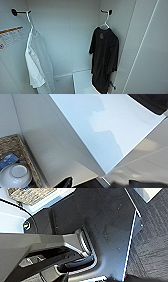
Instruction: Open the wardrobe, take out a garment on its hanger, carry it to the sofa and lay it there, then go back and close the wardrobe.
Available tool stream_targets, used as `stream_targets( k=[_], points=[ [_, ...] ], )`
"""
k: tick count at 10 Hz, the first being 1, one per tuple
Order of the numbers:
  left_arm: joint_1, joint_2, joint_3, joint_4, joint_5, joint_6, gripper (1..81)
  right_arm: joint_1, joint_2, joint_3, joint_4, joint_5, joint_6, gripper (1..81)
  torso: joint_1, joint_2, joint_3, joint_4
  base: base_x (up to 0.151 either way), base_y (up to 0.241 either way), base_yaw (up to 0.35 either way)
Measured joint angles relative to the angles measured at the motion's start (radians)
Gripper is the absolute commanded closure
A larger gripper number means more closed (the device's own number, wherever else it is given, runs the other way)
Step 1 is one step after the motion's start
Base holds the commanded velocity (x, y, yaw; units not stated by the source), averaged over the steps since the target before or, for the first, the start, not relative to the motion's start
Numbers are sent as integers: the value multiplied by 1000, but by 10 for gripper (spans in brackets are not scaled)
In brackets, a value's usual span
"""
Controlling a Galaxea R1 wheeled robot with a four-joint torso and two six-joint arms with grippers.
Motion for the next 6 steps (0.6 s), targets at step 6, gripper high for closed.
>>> stream_targets(
  k=[6],
  points=[
    [-247, -13, 72, 0, 153, -138, 10, 0, 0, 0, 0, 0, 0, 10, 0, 0, -1, 0, 0, 0, 0]
  ],
)
